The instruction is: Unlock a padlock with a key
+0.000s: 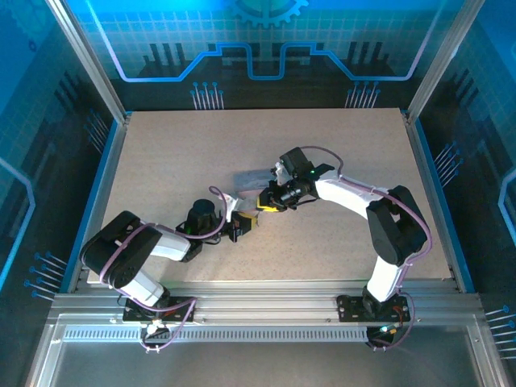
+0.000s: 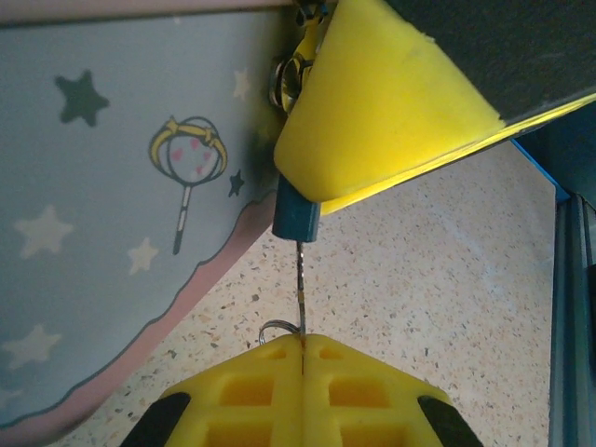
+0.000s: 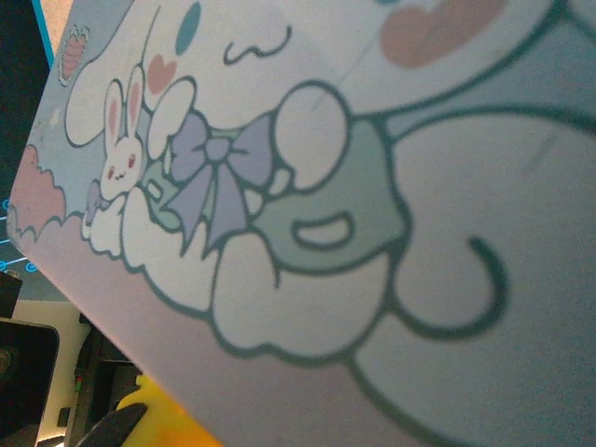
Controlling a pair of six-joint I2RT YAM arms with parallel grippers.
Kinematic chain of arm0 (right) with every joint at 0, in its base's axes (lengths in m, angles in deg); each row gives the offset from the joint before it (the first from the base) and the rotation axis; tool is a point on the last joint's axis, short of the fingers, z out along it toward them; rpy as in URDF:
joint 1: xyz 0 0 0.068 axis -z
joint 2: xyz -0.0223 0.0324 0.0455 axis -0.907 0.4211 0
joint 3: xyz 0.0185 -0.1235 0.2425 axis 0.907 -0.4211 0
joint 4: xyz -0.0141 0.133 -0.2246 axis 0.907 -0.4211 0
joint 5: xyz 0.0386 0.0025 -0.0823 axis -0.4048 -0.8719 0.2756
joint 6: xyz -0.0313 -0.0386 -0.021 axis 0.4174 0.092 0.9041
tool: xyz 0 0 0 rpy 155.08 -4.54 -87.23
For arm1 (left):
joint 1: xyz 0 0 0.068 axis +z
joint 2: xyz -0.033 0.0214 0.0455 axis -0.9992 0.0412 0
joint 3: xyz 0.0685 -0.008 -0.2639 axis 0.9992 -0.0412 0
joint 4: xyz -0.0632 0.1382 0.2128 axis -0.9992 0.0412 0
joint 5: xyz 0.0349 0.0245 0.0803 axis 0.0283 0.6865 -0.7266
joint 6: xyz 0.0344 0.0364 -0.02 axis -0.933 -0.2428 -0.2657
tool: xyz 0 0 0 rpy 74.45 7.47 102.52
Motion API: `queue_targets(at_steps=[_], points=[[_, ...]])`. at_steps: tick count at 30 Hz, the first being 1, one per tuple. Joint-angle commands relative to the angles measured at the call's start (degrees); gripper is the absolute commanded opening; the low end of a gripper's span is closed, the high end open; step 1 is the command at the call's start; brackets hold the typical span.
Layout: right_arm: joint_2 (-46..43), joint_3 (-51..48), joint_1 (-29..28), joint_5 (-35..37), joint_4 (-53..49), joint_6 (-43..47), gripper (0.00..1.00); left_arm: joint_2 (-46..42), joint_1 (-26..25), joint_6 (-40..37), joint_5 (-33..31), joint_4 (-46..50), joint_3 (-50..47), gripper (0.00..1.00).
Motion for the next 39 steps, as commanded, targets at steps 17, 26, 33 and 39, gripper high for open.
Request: queue_targets(at_steps=[17,26,33,39], points=[[-2.4,0.3,0.8,-4.0,0.4,0.1,0.00,0.8,-0.8,-0.7,-1.5,-5.2,-1.4,0.00],[-2.2,0.3,0.8,-4.4,0.0,0.6,0.00,0.4,-0.8,-0.6,-1.7,-6.3,-2.0,0.00],[-2.4,0.2,1.1,-4.4,-0.1,0.7,0.00,0.2,-0.8,-0.6,-1.5,-6.9,-2.4,0.00],[-2.4,0.2,1.3,-4.5,-0.3,0.6,0.00,-0.2,-0.8,-0.7,-1.7,-7.1,-2.6,0.00]])
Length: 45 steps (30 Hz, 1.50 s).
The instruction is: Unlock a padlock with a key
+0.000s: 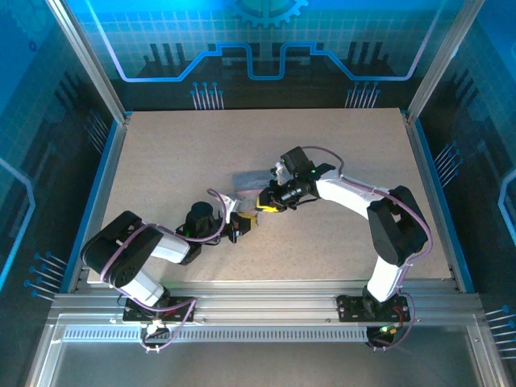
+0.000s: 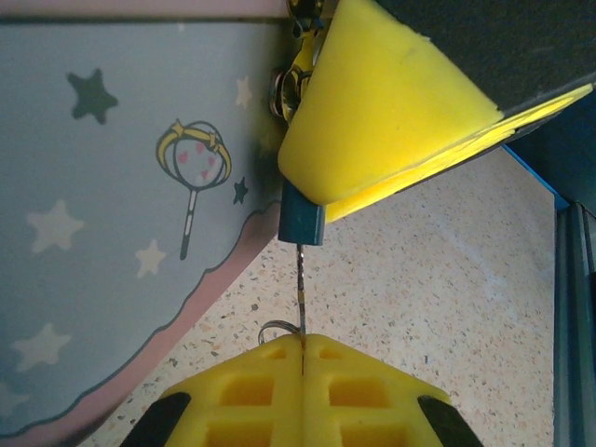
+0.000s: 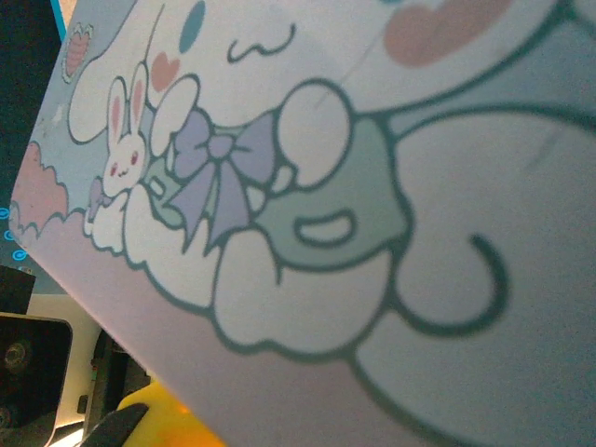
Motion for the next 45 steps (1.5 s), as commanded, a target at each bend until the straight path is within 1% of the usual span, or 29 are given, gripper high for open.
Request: queue_targets(at_steps=[1,4,11,15,21,24,29,32,45], points=[[-2.1,0.2,0.9,-2.6,0.0,1.0,0.00,-0.7,-0.6,-0.7,-0.8,-2.0,-0.7,0.00],[-2.1,0.1,0.9,-3.0,-0.1,1.2,0.00,-0.4,-0.6,-0.5,-0.4,-1.9,-0.1,0.00],[-2.3,-0.1,1.3,-4.0,-0.9,4.1,0.00,0.3,-0.5,1.6,0.8,-4.9,-0.1,0.00],[-2.1,-0.8,2.5,-5.5,-1.4,6.3,0.00,-0.8,-0.6,1.5,1.1,-4.5,-0.4,0.00],[-2.0,-1.3,3.8,-8.1,-2.3,8.6,0.00,-2.4,-0.5,1.5,3.2,-2.5,0.5,0.00],[-2.3,-1.4,4.0,-8.8,-1.8,7.8,0.00,-2.5,-0.6,1.5,3.2,-2.0,0.7,0.00],[-2.5,-2.5,3.9,-10.7,1.9,3.4,0.00,-2.1,-0.8,1.4,3.1,-1.9,1.1,0.00],[-2.6,-2.3,3.7,-10.7,2.3,2.1,0.00,-1.8,-1.0,1.0,2.3,-1.5,1.1,0.00],[-2.8,-0.9,3.2,-10.0,0.4,2.1,0.00,-1.0,-1.0,1.2,0.5,-3.8,1.1,0.00]])
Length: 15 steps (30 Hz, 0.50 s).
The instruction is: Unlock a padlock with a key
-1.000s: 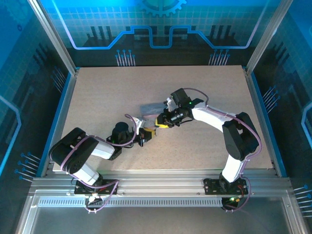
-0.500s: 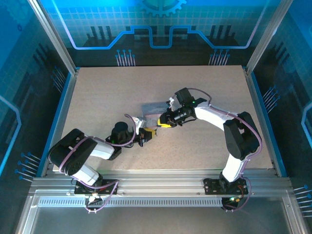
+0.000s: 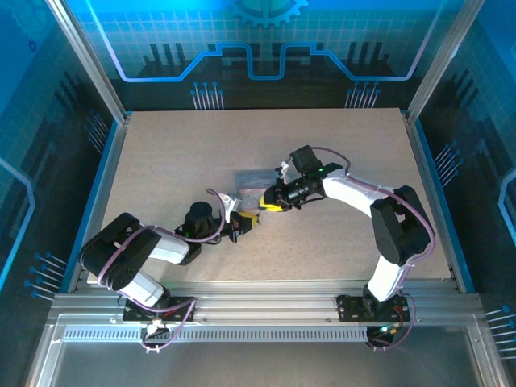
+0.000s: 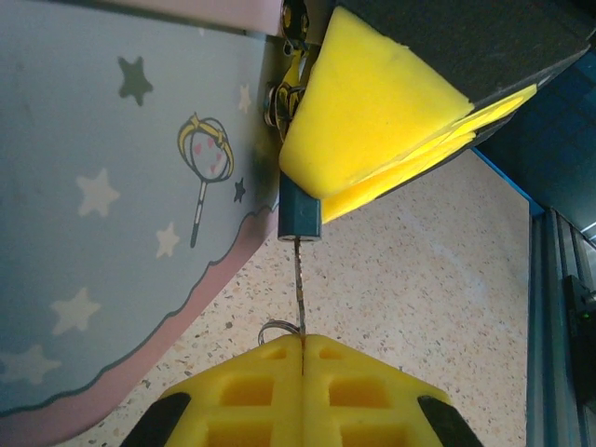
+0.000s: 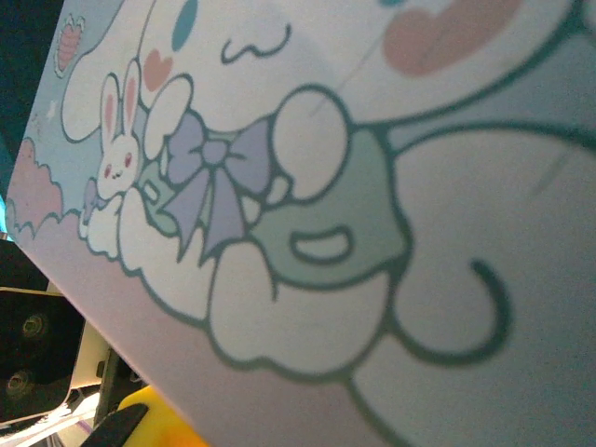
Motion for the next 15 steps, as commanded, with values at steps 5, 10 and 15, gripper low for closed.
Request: queue_targets(at_steps=[5,10,15], points=[[-2.3,1.0,-0.6,-2.4,-0.4,-0.1,0.00,0.2,-0.7,0.6,-1.4,-3.3,1.0,0.00],[-2.2,0.9,-0.9,-2.6,0.3,-0.9,0.00,0.5,-0.6,0.8,-1.6,-4.1,1.0,0.00],[-2.0,1.1,-1.5,-3.2,0.9,-1.6,0.00,1.1,-0.6,1.0,-1.8,-4.9,1.3,0.00]])
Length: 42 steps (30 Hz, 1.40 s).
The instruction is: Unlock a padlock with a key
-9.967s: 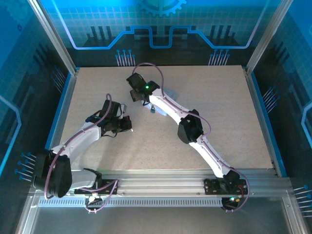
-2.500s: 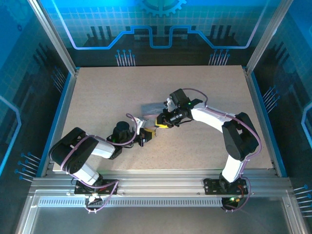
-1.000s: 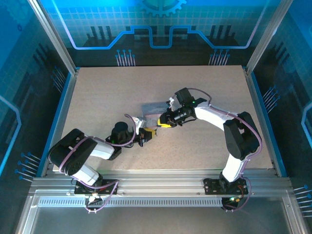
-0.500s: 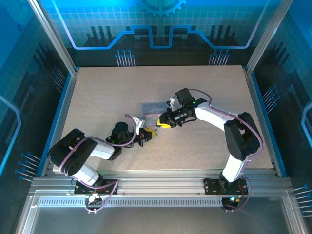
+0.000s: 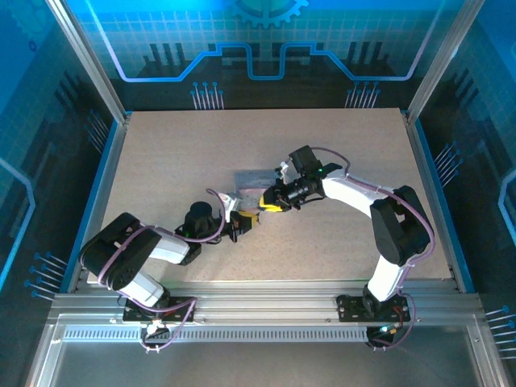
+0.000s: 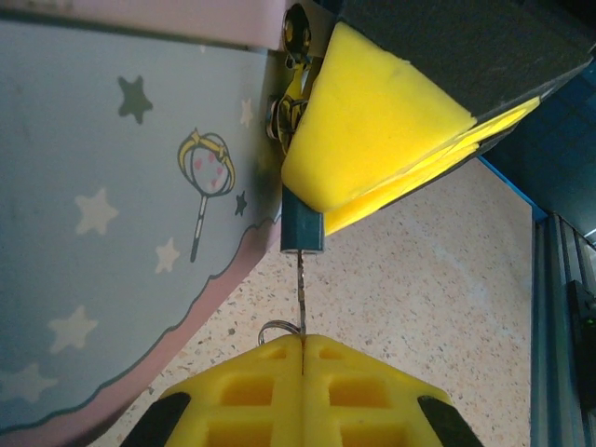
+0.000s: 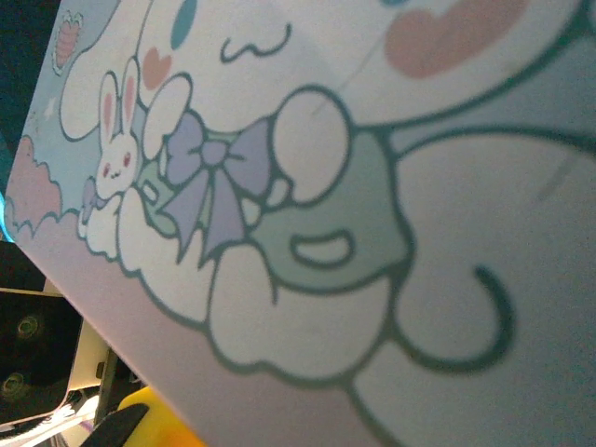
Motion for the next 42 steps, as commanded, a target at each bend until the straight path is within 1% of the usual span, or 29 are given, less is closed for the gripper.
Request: queue_targets(at_steps=[1,15,21,24,28,33,37,40,42], points=[[-2.0,1.0,-1.1,-3.3,0.9,-1.1,0.00,1.1,-0.6,1.0,-1.3,-4.2,1.3,0.00],[-1.4,0.9,-2.5,-3.3,1.5,-2.5,0.00,2.4,-1.7,2.5,-6.0,-7.1,1.8,0.00],[-1.0,-0.1,-2.8,-3.1,2.6,-3.1,0.00,4.2,-1.9,6.1,-6.4,-10.8,2.5,0.00],[-0.5,-0.7,-2.9,-2.7,3.6,-3.9,0.00,4.8,-2.6,6.1,-7.4,-9.8,2.7,0.00],[0.6,-0.7,-3.6,-0.3,3.4,-4.2,0.00,4.1,-4.4,6.1,-10.8,-5.4,2.0,0.00],[2.2,-1.5,-4.9,3.3,3.9,-4.6,0.04,4.5,-6.8,8.2,-14.0,-2.2,0.6,0.00],[3.3,-2.4,-6.6,6.5,5.1,-5.1,0.06,7.6,-8.6,10.6,-15.8,-3.4,-0.1,0.00],[3.8,-3.3,-7.9,9.3,5.5,-5.4,0.10,10.5,-9.8,12.3,-17.0,-5.7,-0.7,0.00],[3.9,-4.3,-8.5,10.7,6.5,-6.1,0.14,12.3,-10.6,13.0,-17.7,-7.5,-1.2,0.00]])
